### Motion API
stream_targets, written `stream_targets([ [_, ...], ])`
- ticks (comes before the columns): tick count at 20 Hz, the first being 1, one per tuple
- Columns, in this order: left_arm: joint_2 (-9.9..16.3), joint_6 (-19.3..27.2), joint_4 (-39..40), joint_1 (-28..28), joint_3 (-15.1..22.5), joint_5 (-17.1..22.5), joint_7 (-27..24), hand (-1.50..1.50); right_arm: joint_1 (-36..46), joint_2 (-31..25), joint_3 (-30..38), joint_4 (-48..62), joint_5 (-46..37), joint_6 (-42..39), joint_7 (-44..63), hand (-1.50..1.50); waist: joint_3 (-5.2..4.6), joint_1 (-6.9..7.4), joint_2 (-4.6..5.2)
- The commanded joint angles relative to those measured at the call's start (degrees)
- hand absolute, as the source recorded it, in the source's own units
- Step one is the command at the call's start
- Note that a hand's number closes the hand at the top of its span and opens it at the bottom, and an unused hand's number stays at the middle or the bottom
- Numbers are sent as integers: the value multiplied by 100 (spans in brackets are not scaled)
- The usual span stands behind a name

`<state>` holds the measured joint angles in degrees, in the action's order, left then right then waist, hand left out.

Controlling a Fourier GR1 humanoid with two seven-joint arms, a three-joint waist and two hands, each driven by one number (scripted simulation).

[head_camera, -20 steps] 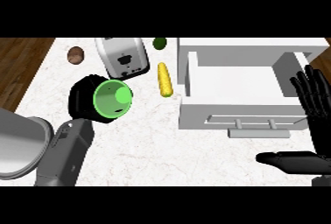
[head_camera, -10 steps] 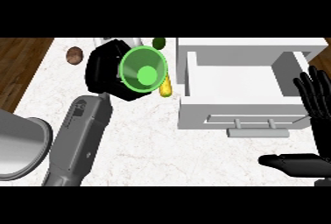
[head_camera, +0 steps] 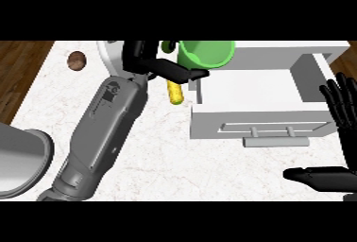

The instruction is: Pick up the cup, place it into the drawer and close the drawer

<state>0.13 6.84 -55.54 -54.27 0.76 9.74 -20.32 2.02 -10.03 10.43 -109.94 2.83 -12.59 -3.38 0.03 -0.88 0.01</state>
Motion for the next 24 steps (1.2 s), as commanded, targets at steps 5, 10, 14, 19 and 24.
stream_targets([
  [5,-13,880,1476,-1361,539,788,171,150,183,89,-198,191,-174,31,-26,-150,0,-144,43],
  [10,-13,1082,1898,-1564,1156,1426,92,150,415,147,-140,503,-216,139,-147,-150,1,-134,42],
  [14,-13,1141,2478,-1780,1314,1563,45,150,417,-134,229,435,93,-61,-158,-150,3,-178,53],
  [19,-13,1308,2624,-1807,1963,2196,-32,150,291,-80,38,249,66,-134,-4,-150,2,-241,56],
  [24,-13,1531,3046,-1917,2503,2104,134,150,499,-44,-97,242,-110,-27,64,-150,2,-283,73],
])
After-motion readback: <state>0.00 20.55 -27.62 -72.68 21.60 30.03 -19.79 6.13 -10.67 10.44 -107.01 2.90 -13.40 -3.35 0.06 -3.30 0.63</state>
